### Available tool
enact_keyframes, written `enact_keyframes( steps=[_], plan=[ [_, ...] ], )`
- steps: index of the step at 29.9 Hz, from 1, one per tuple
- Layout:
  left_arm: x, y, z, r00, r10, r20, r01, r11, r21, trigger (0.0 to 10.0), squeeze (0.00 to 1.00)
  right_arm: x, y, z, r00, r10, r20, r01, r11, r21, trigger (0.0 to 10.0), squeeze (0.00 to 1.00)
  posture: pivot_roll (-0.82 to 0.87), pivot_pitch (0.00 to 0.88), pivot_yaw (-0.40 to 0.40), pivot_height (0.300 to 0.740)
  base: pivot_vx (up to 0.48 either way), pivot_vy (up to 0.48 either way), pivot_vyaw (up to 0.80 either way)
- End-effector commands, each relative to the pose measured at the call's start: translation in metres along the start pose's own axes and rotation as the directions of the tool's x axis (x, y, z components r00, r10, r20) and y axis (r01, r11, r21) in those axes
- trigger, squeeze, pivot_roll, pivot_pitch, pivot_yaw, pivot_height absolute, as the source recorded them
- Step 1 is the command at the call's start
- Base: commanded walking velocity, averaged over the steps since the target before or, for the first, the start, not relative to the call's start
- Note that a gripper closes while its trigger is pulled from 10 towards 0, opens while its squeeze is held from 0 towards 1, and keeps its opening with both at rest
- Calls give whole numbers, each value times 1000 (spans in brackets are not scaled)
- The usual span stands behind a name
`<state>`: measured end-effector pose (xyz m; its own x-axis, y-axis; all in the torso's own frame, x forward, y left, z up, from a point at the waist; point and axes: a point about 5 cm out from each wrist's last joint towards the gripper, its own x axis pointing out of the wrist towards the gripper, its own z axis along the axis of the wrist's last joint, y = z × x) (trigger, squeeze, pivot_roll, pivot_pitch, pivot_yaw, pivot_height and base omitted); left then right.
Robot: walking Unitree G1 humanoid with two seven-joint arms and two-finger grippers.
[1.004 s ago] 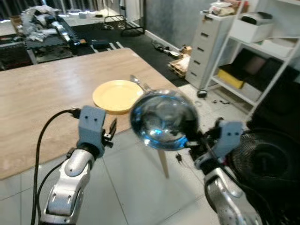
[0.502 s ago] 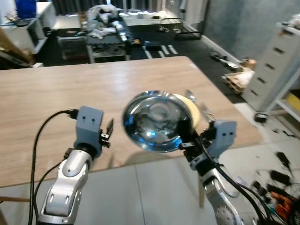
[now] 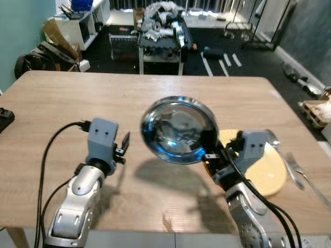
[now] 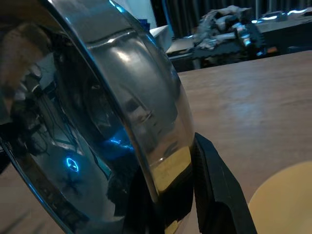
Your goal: Setting the table
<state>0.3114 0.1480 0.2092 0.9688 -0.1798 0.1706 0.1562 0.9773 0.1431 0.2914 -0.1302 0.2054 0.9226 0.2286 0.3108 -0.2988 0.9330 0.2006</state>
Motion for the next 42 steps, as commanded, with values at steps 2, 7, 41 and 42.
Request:
enact_keyframes(
  steps=[2,7,41,42],
  plan=[
    [-3,-8,-3,999,-36,-13,35,999,-18,10000,0,-2,-5,1,1000,-20,7,20,1000,6,10000,0,102,112,76,740,0,0,0],
    [-3,-10,-4,999,-43,-18,42,999,-25,10000,0,-2,-7,2,1000,-26,5,26,1000,3,10000,0,99,113,74,740,0,0,0],
    [-34,18,31,885,-465,-12,464,881,91,10000,0,31,-28,0,913,109,-393,-134,990,-38,10000,149,131,118,39,740,0,0,0],
    [-35,18,30,884,-466,-17,466,880,88,10000,0,27,-30,-2,903,103,-416,-138,989,-56,10000,161,125,120,37,740,0,0,0]
  ],
)
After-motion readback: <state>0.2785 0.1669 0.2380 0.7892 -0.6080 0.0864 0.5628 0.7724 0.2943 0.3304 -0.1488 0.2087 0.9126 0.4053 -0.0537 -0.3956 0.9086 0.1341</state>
